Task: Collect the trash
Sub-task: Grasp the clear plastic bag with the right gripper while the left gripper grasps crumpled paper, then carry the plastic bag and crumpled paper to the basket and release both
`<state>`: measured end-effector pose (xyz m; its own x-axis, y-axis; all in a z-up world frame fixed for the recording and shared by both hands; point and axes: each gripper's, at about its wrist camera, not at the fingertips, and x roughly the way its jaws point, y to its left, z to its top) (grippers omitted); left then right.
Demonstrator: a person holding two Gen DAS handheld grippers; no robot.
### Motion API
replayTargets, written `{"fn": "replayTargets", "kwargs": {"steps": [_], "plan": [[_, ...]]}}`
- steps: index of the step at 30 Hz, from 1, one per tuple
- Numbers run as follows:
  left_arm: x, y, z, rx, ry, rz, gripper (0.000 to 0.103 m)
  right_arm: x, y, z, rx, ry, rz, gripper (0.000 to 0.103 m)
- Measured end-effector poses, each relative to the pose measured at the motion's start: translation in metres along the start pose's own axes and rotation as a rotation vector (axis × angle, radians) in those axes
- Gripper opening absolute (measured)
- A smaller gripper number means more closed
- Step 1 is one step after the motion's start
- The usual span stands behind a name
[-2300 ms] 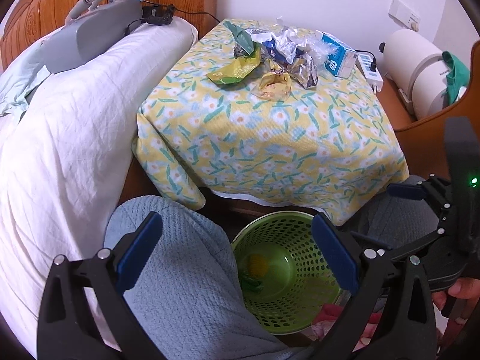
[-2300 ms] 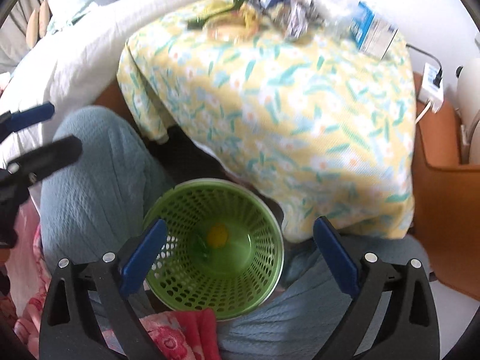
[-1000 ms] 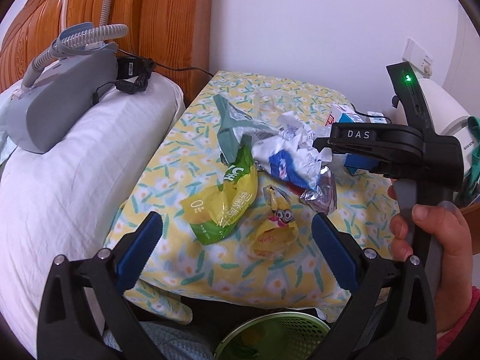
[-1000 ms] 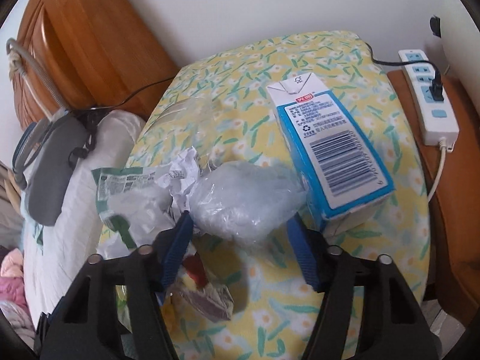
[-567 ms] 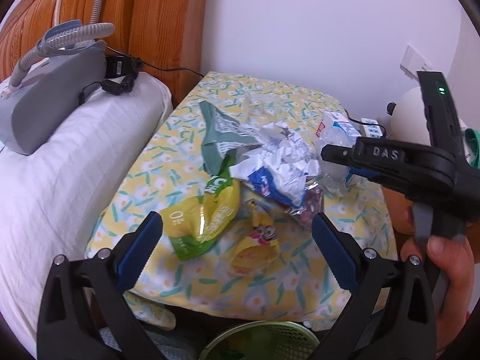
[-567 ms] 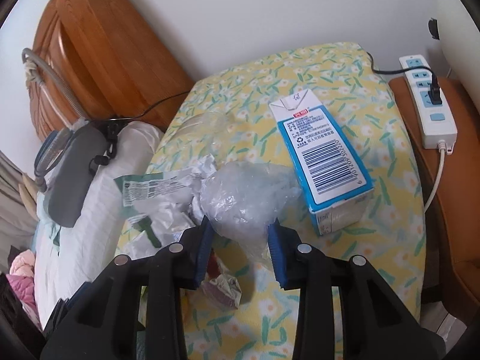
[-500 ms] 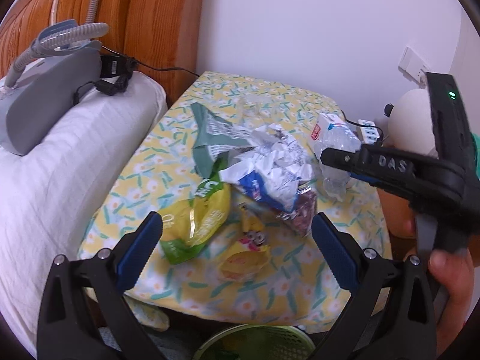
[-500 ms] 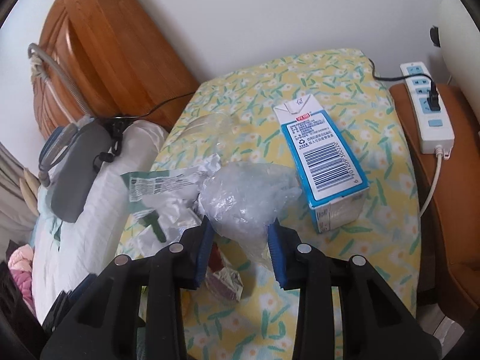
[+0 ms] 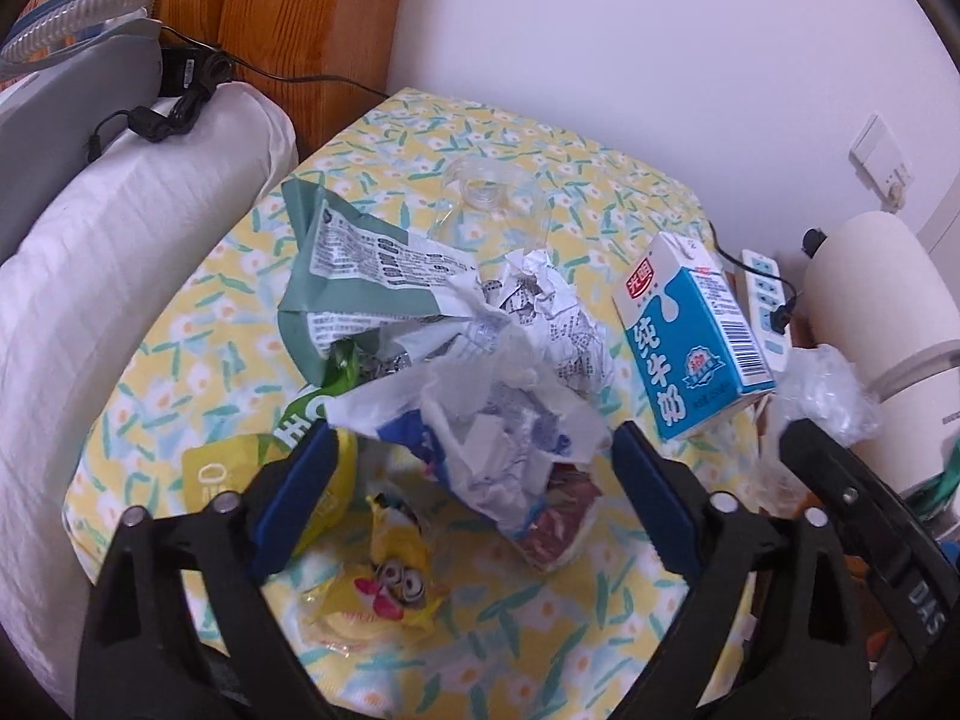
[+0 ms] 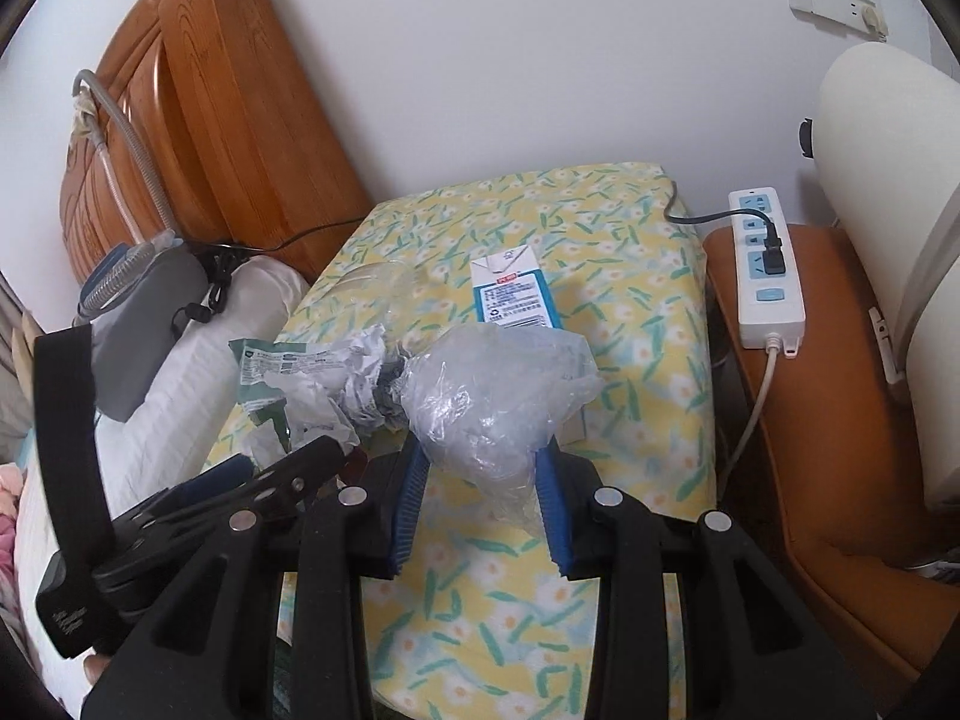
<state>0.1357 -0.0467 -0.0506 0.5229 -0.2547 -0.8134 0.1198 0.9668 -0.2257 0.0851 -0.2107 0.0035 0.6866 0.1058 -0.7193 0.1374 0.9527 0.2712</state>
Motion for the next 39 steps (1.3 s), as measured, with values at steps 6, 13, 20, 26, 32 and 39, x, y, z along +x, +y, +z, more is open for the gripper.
{"fn": "replayTargets", "kwargs": {"steps": [6, 13, 20, 26, 32, 39], "plan": [[0.009, 0.0, 0.005, 0.007, 0.018, 0.005, 0.054, -0.005, -0.007, -0.003, 0.002, -0.002, 0.014, 0.035], [-0.007, 0.001, 0.006, 0.028, -0.019, -0.019, 0.042, -0.012, -0.003, -0.007, -0.013, -0.004, 0.041, 0.035], [-0.041, 0.004, 0.002, 0.042, -0.077, -0.047, 0.041, -0.02, 0.005, -0.012, -0.039, -0.006, 0.057, 0.035], [-0.087, 0.012, -0.019, 0.062, -0.117, -0.058, 0.041, -0.04, 0.019, -0.036, -0.133, 0.052, 0.098, 0.035], [-0.123, 0.029, -0.068, 0.075, -0.084, -0.087, 0.042, -0.052, 0.04, -0.096, -0.276, 0.243, 0.186, 0.035], [-0.129, 0.048, -0.132, 0.123, 0.008, -0.062, 0.042, -0.027, 0.059, -0.207, -0.433, 0.548, 0.167, 0.039]]}}
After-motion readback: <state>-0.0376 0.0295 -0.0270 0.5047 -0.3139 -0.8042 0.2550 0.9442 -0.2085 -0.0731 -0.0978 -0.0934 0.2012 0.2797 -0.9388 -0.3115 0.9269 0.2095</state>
